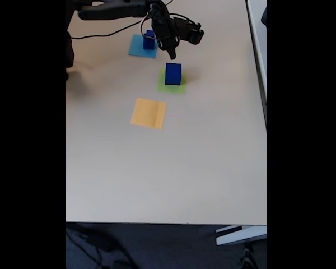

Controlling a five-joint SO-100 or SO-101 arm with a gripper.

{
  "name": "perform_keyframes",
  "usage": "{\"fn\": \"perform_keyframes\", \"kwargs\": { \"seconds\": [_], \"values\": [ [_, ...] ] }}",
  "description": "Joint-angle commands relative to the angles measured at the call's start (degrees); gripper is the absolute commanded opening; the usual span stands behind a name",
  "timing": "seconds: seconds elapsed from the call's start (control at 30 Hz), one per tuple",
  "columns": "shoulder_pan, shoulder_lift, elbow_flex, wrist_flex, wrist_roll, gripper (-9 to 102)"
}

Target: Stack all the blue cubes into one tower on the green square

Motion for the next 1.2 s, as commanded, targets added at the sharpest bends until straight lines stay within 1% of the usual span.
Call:
{"fn": "perform_keyframes", "kwargs": {
  "seconds": [0.0, 1.17],
  "values": [
    [0.8, 0.2, -3.9, -1.7, -1.0, 0],
    [2.8, -3.9, -5.4, -2.7, 3.8, 1]
  ]
}}
